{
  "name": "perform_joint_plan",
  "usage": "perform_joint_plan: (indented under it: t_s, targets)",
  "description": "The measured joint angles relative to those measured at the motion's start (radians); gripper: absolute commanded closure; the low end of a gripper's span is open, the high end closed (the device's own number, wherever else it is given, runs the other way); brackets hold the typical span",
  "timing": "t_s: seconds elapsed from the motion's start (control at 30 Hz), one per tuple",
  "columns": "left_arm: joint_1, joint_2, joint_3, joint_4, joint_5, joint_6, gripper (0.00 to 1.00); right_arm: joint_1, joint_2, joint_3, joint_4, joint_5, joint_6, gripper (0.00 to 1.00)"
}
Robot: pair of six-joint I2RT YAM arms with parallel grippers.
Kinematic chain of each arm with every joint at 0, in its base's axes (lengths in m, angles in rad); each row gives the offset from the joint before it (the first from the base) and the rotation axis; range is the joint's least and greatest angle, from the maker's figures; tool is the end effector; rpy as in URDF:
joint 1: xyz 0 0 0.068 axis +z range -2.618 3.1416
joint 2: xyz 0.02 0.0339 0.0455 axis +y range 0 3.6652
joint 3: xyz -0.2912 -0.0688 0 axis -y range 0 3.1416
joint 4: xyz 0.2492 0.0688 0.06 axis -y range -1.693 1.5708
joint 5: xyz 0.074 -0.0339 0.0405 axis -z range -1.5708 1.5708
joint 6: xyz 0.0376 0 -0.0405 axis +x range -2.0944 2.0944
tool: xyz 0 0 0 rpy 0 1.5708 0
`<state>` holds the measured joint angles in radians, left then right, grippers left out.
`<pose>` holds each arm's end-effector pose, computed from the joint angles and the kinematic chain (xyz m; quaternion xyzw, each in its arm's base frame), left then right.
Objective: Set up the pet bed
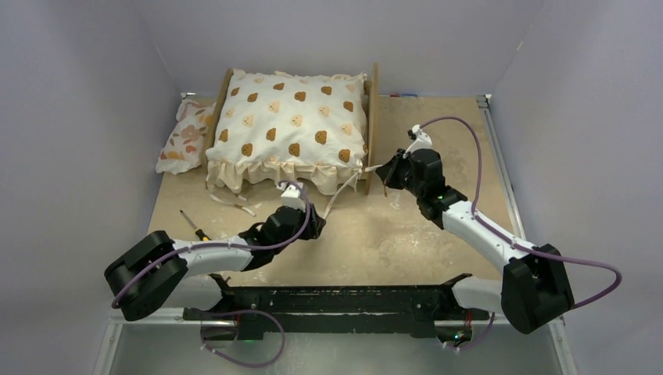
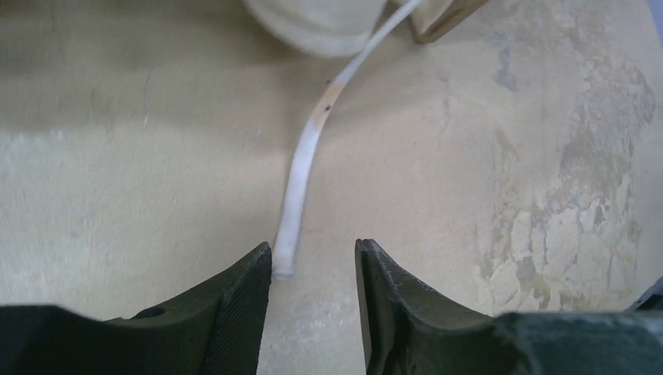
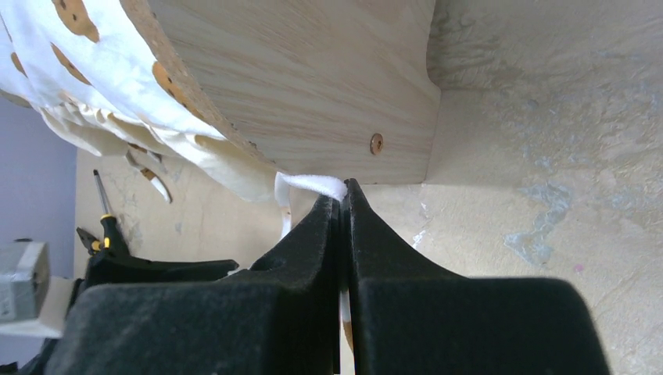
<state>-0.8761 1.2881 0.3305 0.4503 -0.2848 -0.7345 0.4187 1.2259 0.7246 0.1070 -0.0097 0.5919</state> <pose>0.1537 -0.1680 0.1704 -0.0114 0.8562 -0.2771 0.4360 0.2483 0.1109 0.2775 0.0693 0.8290 0.2721 0.4836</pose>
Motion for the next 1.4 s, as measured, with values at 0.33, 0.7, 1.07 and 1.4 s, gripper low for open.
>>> perform_joint_plan:
  t_s: [0.33, 0.7, 1.07, 1.4]
  targets:
    - [-0.010, 0.042, 0.236, -0.021, 0.046, 0.327, 0.50, 0.000, 0.000, 0.000, 0.027, -0.009, -0.008, 1.00]
    - [-0.011, 0.285, 0.438, 0.058, 0.061, 0.537, 0.59, 0.000, 0.007, 0.000, 0.040, -0.022, -0.010, 1.00]
    - [-0.011, 0.441, 0.517, 0.077, 0.061, 0.578, 1.00, 0.000, 0.007, 0.000, 0.044, -0.034, -0.010, 1.00]
    - [-0.011, 0.472, 0.476, 0.143, 0.052, 0.562, 1.00, 0.000, 0.008, 0.001, 0.043, -0.027, -0.009, 1.00]
